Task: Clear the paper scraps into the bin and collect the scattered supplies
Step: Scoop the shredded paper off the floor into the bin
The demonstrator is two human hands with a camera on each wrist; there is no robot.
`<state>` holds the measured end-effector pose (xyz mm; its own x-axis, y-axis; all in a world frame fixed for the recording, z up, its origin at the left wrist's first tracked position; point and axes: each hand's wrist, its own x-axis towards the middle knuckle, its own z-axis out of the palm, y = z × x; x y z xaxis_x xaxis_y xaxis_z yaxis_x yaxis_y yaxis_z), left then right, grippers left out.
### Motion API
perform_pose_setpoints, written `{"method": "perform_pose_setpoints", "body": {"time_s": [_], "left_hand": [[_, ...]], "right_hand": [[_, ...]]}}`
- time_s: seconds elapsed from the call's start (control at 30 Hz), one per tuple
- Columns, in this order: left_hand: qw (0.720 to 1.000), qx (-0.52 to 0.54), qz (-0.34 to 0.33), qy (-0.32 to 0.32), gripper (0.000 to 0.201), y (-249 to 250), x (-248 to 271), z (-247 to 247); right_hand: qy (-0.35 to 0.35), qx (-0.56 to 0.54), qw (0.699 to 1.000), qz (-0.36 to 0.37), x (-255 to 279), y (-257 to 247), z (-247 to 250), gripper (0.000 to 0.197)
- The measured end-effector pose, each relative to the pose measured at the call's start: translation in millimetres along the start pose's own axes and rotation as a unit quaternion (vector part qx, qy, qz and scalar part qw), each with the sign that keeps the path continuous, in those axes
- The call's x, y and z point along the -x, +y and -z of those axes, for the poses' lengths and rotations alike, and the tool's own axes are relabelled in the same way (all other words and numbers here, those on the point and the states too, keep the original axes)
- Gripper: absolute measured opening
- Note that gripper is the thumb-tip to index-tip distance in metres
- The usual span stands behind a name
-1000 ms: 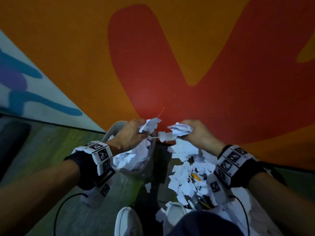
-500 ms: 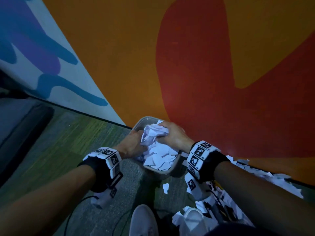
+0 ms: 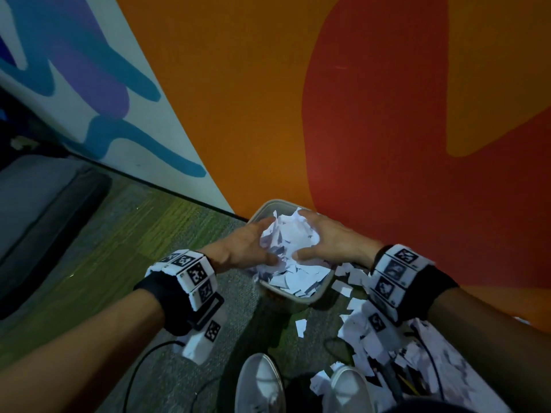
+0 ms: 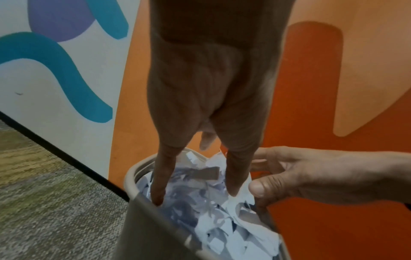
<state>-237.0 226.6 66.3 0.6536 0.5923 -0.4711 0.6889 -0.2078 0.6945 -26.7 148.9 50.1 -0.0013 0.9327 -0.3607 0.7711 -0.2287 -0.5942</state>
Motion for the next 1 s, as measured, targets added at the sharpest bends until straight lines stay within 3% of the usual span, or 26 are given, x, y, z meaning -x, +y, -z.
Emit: {"method": "perform_pose_setpoints", "body": {"time_s": [0.07, 0.17, 0.37, 0.57, 0.77, 1.0], "left_hand": [[1.0, 0.02, 0.002, 0.007, 0.098, 3.3, 5.0, -0.2], [0.999, -0.032, -0.007, 0.034, 0.089, 6.0, 5.8, -4.8], [0.993, -0.117, 0.017, 0.016, 0.056, -6.1, -26.1, -27.2], [0.985, -0.157, 0.048, -0.045, 0.063, -23.1, -71.7, -31.8], [0.968, -0.233, 0.071, -0.059, 0.062, -33.5, -93.5, -44.2], [0.948, -0.297, 0.088, -0.078, 0.049, -37.1, -101.0, -54.6]], "right_hand": [[0.003, 0.022, 1.0, 0.014, 8.4, -1.7, 7.9, 0.102], [0.005, 0.054, 0.998, 0.034, 16.5, -2.4, 12.9, 0.085], [-0.092, 0.187, 0.978, 0.021, -2.8, 1.6, -13.7, 0.065], [-0.134, 0.234, 0.962, -0.036, -39.3, 7.5, -32.3, 0.064], [-0.138, 0.263, 0.953, -0.057, -54.3, 18.0, -56.3, 0.053], [-0.115, 0.229, 0.965, -0.055, -53.8, 18.3, -61.1, 0.059]]}}
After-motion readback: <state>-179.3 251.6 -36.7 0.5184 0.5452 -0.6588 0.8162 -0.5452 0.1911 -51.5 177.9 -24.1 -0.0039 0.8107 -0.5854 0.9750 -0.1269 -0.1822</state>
